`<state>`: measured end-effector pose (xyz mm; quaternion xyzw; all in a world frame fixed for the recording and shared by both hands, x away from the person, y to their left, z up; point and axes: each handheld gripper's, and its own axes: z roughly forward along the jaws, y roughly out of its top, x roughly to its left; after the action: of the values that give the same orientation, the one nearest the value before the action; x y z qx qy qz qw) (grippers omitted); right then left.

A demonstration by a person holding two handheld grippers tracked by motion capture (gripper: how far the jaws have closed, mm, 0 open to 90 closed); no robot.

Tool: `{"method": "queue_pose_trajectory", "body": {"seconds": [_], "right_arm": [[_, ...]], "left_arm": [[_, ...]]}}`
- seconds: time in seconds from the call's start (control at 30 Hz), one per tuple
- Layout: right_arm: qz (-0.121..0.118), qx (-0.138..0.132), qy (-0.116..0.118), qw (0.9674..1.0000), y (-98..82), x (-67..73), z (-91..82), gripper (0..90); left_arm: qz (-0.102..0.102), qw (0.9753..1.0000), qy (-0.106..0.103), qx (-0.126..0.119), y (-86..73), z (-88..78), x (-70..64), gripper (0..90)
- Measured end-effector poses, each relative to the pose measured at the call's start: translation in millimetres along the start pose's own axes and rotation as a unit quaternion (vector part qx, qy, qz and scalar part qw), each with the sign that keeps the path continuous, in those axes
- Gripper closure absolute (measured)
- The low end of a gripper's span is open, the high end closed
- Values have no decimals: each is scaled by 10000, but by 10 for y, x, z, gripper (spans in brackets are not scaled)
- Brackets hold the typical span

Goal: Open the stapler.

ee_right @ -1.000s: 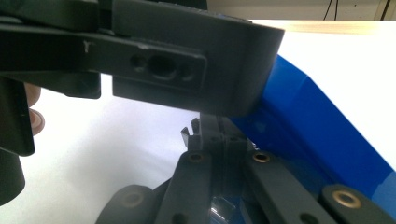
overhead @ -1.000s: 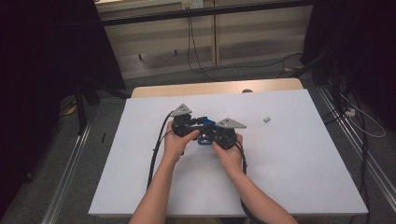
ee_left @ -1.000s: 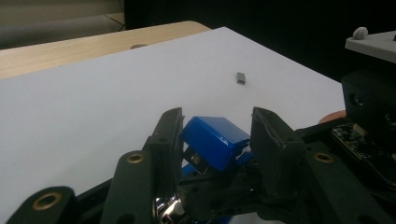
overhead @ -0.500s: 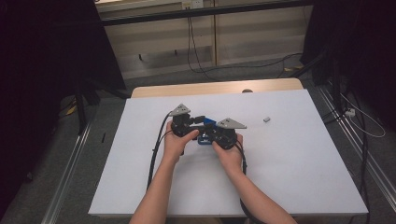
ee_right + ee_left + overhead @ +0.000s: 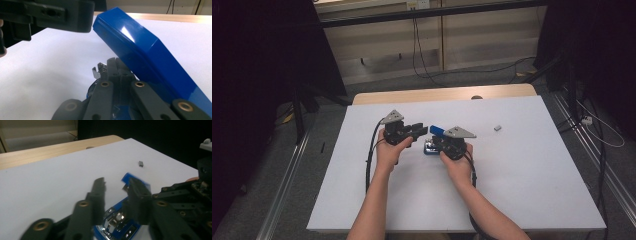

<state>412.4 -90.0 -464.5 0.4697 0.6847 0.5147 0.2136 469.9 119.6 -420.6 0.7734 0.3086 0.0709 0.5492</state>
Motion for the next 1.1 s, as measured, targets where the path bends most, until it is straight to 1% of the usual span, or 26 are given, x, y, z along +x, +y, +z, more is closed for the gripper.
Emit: {"method": "queue_pose_trajectory", "body": {"seconds": [0.07,0.1,0.13,0.17,0.2,0.23,0.27,0.3,0.33,0.37,0.47,0.57,0.63,0.67,0.7,0.73,0.77,0.8,0.83,0.87,0.97,1.0,1.07,1.1], "right_arm": [[2,5,-2,10000,-1,3,0,900],[-8,1,-11,10000,-3,5,2,900],[-8,1,-11,10000,-3,5,2,900],[4,-4,-20,10000,-1,6,3,900],[4,-4,-20,10000,-1,6,3,900],[9,-1,-21,10000,1,5,4,900],[9,-7,-26,10000,1,6,5,900],[-4,-4,-33,10000,1,8,4,900],[-23,0,-31,10000,-1,7,5,900],[-23,0,-31,10000,-1,7,5,900],[-36,0,-41,10000,-2,10,3,900],[-50,1,-61,10000,-2,18,5,900],[-68,20,-50,10000,-1,20,8,900],[-68,20,-50,10000,-1,20,8,900],[-75,21,-60,10000,0,24,10,900],[-91,13,-64,9999,2,25,13,900],[-139,36,-88,9999,9,37,26,900],[-180,48,-136,9997,14,45,30,900],[-180,48,-136,9997,14,45,30,900],[-217,56,-181,9996,19,48,34,900],[-218,36,-307,9993,49,45,20,900],[-223,38,-326,9992,65,35,2,900],[-142,31,-307,9994,70,27,-14,900],[-119,8,-336,9994,75,27,-24,900]], "left_arm": [[-38,10000,24,43,-36,5,25,770],[-24,9999,31,103,-52,17,28,816],[28,9998,-13,178,-67,33,30,816],[50,9996,-108,275,-90,72,18,854],[50,9996,-108,275,-90,72,18,864],[54,9993,-139,331,-97,90,9,864],[111,9989,-169,418,-111,124,-11,887],[132,9988,-174,437,-119,139,-19,894],[132,9988,-174,437,-119,139,-19,900],[151,9985,-169,506,-123,147,-26,900],[279,9976,-62,625,-146,177,-31,900],[273,9969,-84,734,-181,214,-41,900],[302,9968,-91,735,-189,227,-62,900],[311,9965,-51,773,-181,227,-74,900],[349,9964,-26,771,-179,231,-86,900],[435,9958,-5,805,-177,232,-94,900],[415,9955,13,857,-191,232,-96,900],[415,9955,13,857,-191,232,-96,900],[411,9955,38,853,-200,239,-101,900],[460,9950,52,884,-205,245,-106,900],[569,9936,153,966,-234,279,-123,900],[585,9938,135,935,-251,298,-128,900],[576,9939,135,930,-253,302,-129,900],[578,9937,134,947,-251,301,-129,900]]}}
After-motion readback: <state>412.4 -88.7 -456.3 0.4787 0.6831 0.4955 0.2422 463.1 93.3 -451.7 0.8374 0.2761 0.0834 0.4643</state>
